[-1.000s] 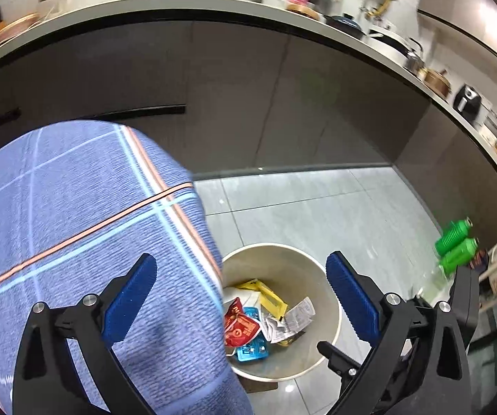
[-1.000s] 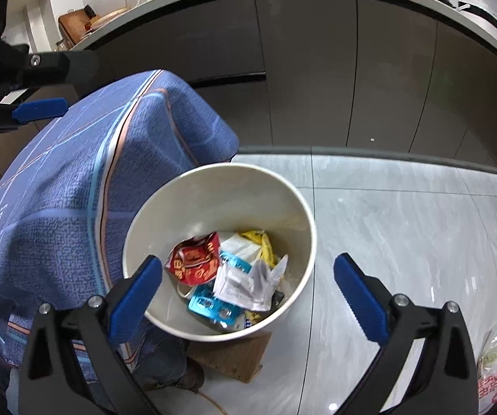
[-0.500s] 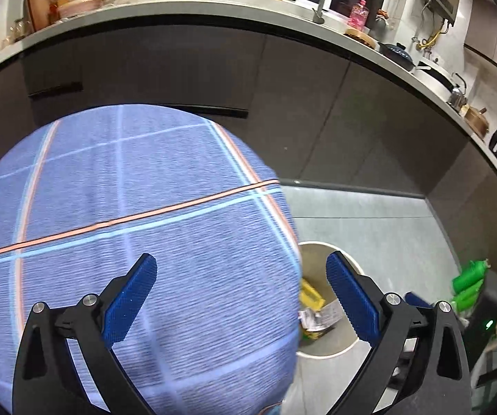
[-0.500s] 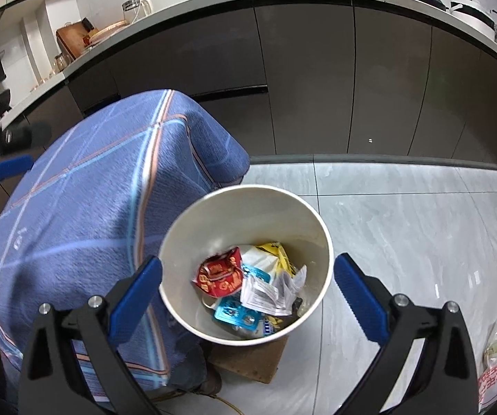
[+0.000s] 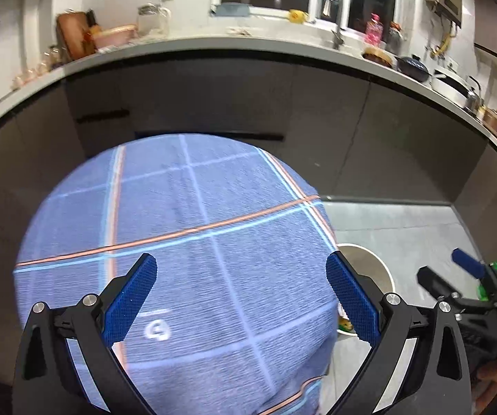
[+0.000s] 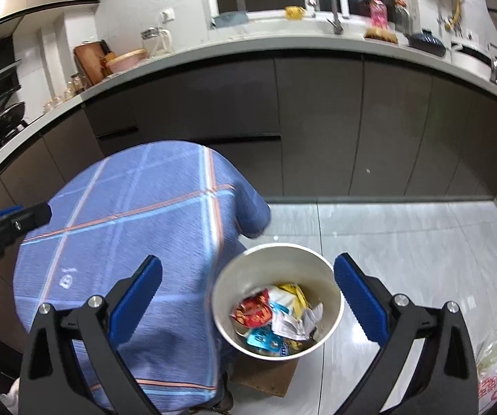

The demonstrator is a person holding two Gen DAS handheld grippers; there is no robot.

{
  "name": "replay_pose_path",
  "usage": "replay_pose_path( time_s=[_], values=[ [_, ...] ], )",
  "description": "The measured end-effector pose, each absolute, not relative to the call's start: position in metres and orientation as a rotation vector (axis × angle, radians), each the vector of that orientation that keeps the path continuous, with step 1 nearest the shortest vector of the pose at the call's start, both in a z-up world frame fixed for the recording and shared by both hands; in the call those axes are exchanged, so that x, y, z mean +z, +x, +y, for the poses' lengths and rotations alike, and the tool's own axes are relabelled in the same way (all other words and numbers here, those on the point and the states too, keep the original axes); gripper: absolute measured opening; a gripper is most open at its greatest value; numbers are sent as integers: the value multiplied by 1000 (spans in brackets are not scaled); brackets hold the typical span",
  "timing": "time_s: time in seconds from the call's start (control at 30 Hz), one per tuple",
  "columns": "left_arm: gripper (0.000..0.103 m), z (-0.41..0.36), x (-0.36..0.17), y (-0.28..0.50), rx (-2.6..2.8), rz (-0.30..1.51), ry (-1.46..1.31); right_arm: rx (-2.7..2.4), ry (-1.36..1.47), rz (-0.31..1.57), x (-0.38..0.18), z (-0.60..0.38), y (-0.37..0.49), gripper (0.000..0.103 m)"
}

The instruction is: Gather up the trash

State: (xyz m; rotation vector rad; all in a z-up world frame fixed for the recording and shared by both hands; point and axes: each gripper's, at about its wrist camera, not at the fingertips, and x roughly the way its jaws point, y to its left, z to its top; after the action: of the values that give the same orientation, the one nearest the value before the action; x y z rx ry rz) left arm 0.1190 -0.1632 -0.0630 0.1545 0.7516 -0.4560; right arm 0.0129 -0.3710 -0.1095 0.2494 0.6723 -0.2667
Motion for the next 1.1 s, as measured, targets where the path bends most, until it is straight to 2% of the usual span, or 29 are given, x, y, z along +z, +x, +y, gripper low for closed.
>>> replay_pose_path(
  time_s=[0.5, 0.8, 1.1],
  values=[
    [95, -45, -23, 75, -219, 666, 103, -135, 99, 587, -20, -251, 20, 100],
    [95, 2, -22, 59, -150, 680, 56, -140, 52, 589, -10, -199, 29, 100],
    [95, 13, -20, 51, -164, 667, 41, -143, 22, 583, -4, -176, 25, 100]
  ],
)
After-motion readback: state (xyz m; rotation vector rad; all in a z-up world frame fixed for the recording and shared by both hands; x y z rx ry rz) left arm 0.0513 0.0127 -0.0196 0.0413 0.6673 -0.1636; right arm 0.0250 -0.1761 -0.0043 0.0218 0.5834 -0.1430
